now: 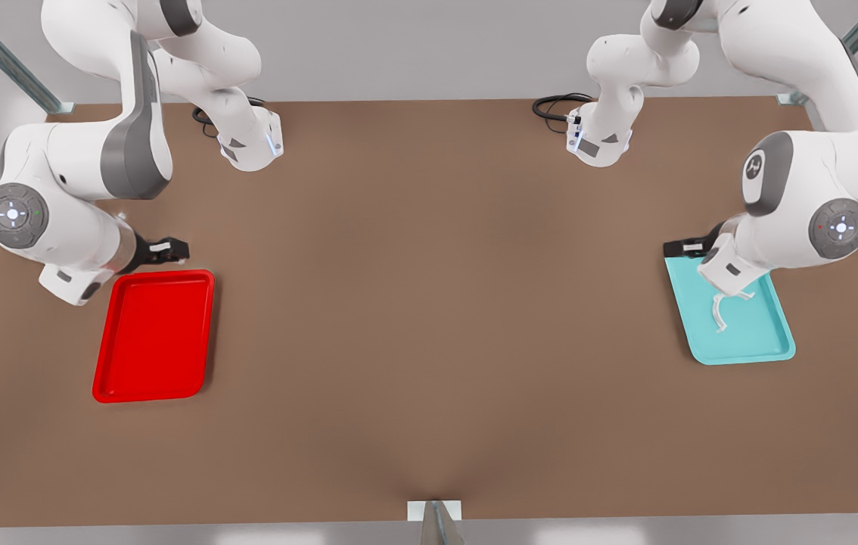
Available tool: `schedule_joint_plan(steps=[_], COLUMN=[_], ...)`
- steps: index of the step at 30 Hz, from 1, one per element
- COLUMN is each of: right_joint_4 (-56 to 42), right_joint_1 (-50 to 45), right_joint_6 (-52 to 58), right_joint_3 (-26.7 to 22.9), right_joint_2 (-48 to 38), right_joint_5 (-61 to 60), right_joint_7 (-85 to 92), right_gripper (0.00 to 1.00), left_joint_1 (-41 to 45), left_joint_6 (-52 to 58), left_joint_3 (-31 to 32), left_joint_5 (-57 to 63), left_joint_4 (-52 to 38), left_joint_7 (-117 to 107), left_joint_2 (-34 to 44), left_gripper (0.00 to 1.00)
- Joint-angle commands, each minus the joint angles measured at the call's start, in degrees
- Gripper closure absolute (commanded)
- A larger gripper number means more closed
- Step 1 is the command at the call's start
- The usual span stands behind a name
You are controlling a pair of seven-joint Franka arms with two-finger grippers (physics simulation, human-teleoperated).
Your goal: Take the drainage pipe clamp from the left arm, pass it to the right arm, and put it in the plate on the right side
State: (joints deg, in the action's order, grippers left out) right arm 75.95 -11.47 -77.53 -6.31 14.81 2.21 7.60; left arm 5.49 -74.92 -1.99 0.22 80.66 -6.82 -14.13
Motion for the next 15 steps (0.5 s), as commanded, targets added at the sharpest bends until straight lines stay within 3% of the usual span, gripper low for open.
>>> schedule_joint_plan(steps=[1, 4, 7, 12, 15], right_joint_4=[0.07, 0.07, 0.25, 0.43, 0.51], right_joint_1=[0.05, 0.05, 0.05, 0.05, -0.04], right_joint_6=[-10.36, -10.27, -10.27, -10.10, -10.10], right_joint_3=[-0.02, -0.02, -0.02, -0.02, -0.02], right_joint_2=[-0.13, -0.13, -0.13, -0.13, -0.13], right_joint_5=[-0.01, 0.08, -0.01, -0.01, 0.08], right_joint_7=[6.81, 6.28, 6.19, 6.19, 6.19], right_gripper=[0.00, 0.00, 0.00, 0.00, 0.00], left_joint_1=[0.05, -0.21, -7.68, -11.02, -14.45], left_joint_6=[-7.61, -13.65, -24.04, -50.23, -55.33], left_joint_3=[-0.03, -2.39, -5.48, -7.76, -7.94], left_joint_5=[0.13, 0.39, 0.04, -0.05, -1.72], left_joint_4=[0.11, 3.88, 4.06, 19.09, 22.78], left_joint_7=[-8.74, -8.74, 4.18, 14.10, 21.76], left_joint_2=[0.24, -0.72, -9.69, -12.94, -14.61], left_gripper=[0.00, 0.00, 0.00, 0.00, 0.00])
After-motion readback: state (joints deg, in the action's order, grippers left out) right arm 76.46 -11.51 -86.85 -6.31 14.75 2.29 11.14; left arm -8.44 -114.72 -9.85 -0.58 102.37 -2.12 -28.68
